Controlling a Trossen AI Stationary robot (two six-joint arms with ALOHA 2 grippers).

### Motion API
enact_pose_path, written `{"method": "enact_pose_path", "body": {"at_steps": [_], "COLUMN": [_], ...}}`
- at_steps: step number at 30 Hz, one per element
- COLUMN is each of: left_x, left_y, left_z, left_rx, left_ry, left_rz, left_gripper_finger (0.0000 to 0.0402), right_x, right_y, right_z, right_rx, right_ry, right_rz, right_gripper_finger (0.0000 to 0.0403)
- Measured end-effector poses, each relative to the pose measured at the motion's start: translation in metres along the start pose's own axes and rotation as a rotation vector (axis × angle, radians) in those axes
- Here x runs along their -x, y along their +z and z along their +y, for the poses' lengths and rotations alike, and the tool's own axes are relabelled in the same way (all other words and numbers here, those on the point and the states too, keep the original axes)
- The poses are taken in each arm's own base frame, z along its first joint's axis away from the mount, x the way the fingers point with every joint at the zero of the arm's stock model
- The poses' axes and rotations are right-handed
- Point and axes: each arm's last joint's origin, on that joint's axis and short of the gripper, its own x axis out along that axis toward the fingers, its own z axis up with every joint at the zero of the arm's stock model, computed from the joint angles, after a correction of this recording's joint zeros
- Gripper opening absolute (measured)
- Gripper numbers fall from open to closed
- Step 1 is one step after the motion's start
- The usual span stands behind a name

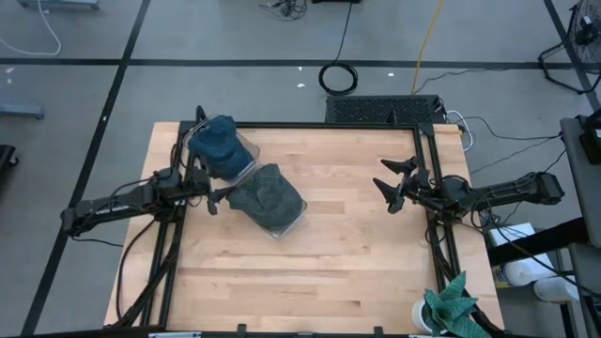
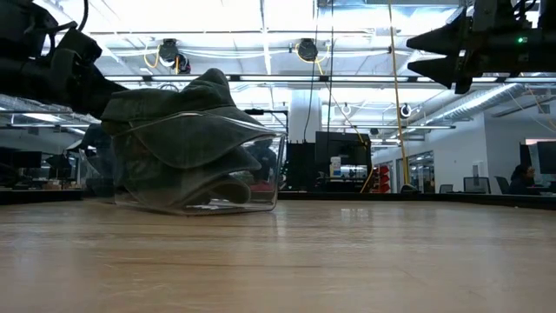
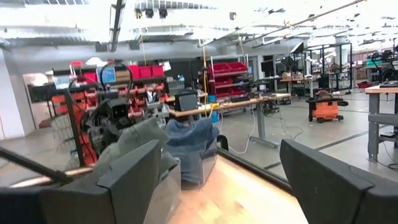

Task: Pick & Place hat
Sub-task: Return to Home Position

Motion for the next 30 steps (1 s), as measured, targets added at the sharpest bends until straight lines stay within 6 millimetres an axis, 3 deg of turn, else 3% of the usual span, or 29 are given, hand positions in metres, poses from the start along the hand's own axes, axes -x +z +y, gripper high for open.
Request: {"method": "enact_pose_path", "body": {"at_steps": [10, 18, 30], "left_x": [0.000, 0.000, 0.000], "left_y": [0.000, 0.001, 0.001], "left_z": [-0.004, -0.006, -0.006], "left_rx": [0.000, -0.010, -0.002], "left_ry": [-0.137, -0.208, -0.208], "left_rz": [-0.015, -0.022, -0.018], "left_gripper_finger": [0.0228, 0.0228, 0.0228], "right_x": [0.002, 0.017, 0.038], "right_y": [-0.003, 0.000, -0.004], "right_z": [-0.002, -0.007, -0.002], "right_rx": [0.047, 0.061, 0.173], "right_ry": [-0.029, -0.095, 0.165], "right_rz": [0.039, 0.055, 0.108], "right_gripper_finger": [0.0316, 0.0316, 0.0316]}}
